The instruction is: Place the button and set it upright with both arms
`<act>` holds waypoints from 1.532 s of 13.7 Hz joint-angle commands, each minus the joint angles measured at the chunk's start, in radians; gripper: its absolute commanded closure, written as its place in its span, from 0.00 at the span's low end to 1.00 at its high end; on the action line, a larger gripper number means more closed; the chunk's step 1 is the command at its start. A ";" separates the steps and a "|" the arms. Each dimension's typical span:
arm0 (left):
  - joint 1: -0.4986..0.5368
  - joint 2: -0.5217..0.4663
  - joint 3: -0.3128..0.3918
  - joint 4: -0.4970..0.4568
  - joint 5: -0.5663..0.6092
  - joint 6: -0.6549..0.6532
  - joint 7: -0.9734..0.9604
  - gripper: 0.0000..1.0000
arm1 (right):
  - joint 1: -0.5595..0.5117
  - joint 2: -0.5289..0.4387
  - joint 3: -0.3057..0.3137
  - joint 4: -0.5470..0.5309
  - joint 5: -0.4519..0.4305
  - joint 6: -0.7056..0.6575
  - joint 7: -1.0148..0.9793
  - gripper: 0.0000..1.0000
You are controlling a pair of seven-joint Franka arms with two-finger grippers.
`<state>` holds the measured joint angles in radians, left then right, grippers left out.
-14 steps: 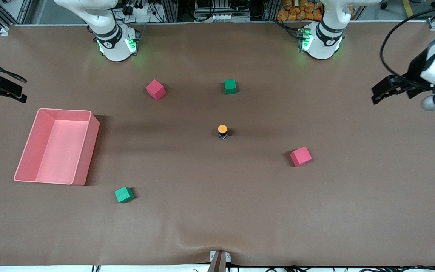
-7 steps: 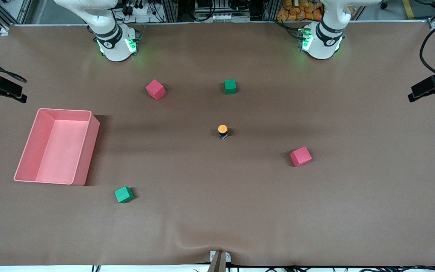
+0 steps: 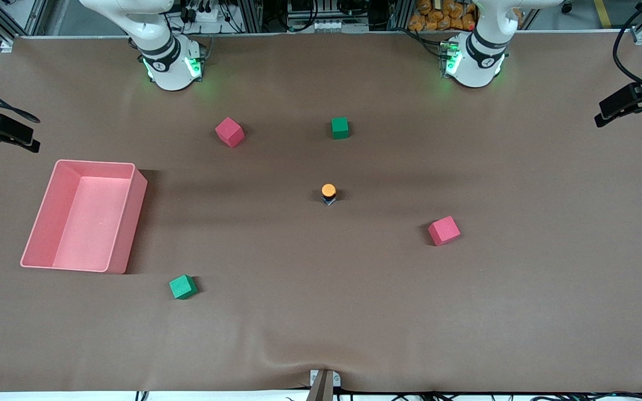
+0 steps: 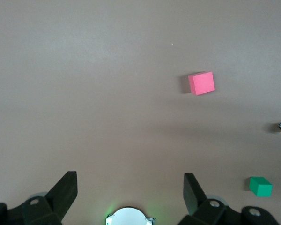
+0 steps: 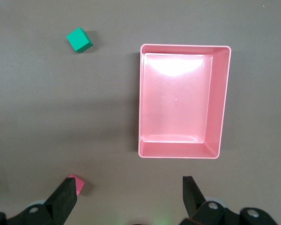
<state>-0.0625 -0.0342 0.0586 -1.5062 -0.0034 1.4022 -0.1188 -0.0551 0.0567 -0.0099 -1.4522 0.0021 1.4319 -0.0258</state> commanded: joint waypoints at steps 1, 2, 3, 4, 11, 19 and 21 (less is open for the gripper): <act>0.010 -0.004 0.003 -0.025 -0.029 0.023 0.025 0.00 | -0.009 0.003 0.008 0.010 0.012 -0.002 0.017 0.00; 0.015 0.003 0.004 -0.023 -0.030 0.027 0.027 0.00 | -0.011 0.003 0.008 0.009 0.012 -0.002 0.017 0.00; 0.018 0.010 0.003 -0.023 -0.032 0.031 0.027 0.00 | -0.011 0.005 0.008 0.009 0.012 -0.002 0.017 0.00; 0.018 0.013 0.003 -0.023 -0.036 0.031 0.027 0.00 | -0.011 0.005 0.008 0.009 0.012 -0.002 0.017 0.00; 0.020 0.019 -0.009 -0.041 -0.046 0.084 -0.007 0.00 | -0.009 0.009 0.008 0.009 0.012 -0.004 0.017 0.00; 0.023 0.027 -0.013 -0.038 -0.038 0.090 0.080 0.00 | -0.003 0.008 0.010 0.016 0.009 -0.002 0.015 0.00; 0.023 0.027 -0.013 -0.038 -0.038 0.090 0.062 0.00 | -0.003 0.008 0.010 0.018 0.010 -0.002 0.017 0.00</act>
<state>-0.0480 0.0010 0.0520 -1.5338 -0.0308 1.4805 -0.0593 -0.0545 0.0619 -0.0061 -1.4510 0.0021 1.4347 -0.0245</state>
